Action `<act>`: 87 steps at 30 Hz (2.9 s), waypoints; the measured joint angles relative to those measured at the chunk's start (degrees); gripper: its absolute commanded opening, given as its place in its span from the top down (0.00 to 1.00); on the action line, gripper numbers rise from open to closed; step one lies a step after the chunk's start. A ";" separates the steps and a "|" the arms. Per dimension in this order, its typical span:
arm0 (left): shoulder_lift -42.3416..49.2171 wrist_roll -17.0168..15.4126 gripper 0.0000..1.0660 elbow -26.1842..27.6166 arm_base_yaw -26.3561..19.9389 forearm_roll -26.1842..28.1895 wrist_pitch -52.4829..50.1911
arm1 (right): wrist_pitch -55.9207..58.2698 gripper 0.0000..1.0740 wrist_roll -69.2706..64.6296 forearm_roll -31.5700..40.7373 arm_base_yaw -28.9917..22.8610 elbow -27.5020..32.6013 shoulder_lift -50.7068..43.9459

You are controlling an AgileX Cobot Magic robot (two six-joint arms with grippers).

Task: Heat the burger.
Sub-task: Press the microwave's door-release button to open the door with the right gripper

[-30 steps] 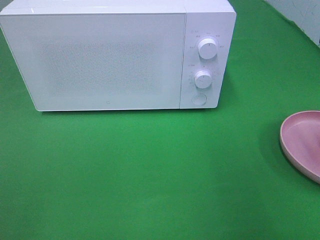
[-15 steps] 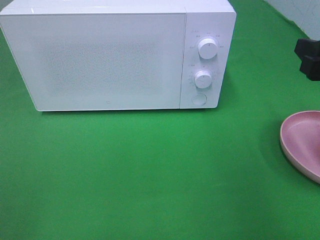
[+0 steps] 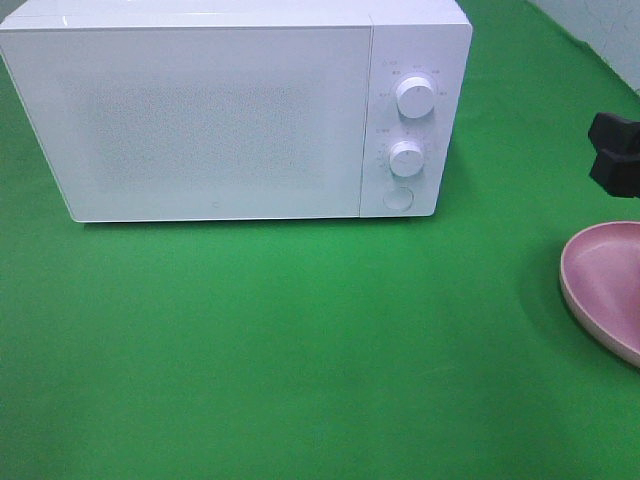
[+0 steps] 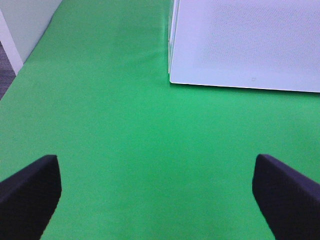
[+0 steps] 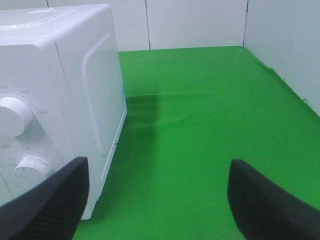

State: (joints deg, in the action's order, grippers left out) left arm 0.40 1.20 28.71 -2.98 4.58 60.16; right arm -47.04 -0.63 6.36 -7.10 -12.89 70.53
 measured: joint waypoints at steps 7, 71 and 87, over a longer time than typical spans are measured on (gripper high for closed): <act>0.00 0.06 0.10 0.00 0.00 0.00 0.00 | -5.61 0.32 8.42 11.17 -10.43 0.86 4.98; 0.00 0.00 0.10 0.00 0.00 0.00 0.00 | -21.14 0.46 -18.05 42.80 -44.29 -10.49 31.34; 0.00 0.00 0.10 0.00 0.00 0.00 0.00 | -21.14 0.90 -61.88 42.80 -44.29 -10.49 31.34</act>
State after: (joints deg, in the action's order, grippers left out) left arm 0.40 1.20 28.71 -2.98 4.58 60.16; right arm -68.18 -62.51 49.16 -51.39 -23.38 101.87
